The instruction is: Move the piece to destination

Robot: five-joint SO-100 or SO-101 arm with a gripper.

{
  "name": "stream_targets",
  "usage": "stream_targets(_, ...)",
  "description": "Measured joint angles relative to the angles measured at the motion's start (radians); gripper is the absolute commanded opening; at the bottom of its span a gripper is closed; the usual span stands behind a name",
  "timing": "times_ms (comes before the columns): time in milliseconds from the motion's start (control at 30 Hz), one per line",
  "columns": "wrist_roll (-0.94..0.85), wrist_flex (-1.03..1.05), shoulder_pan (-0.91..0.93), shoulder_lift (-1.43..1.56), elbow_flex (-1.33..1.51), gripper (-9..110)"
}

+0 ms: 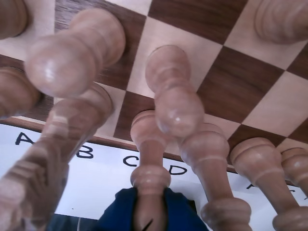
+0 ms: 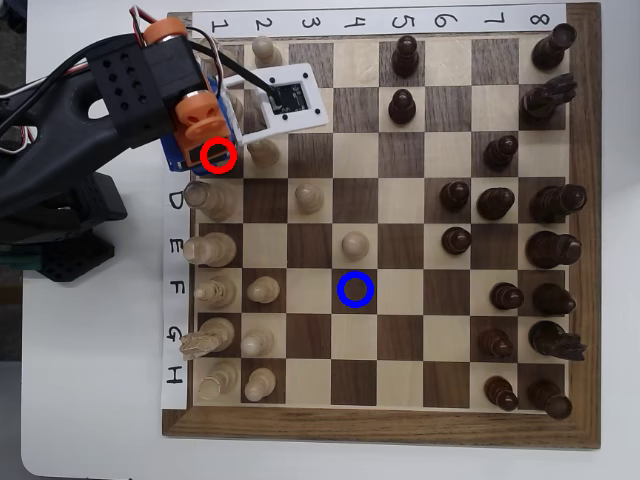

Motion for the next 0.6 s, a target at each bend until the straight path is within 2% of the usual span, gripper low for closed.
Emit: stream_targets(600,0.0,0.014,0.002,0.025,-0.012,0)
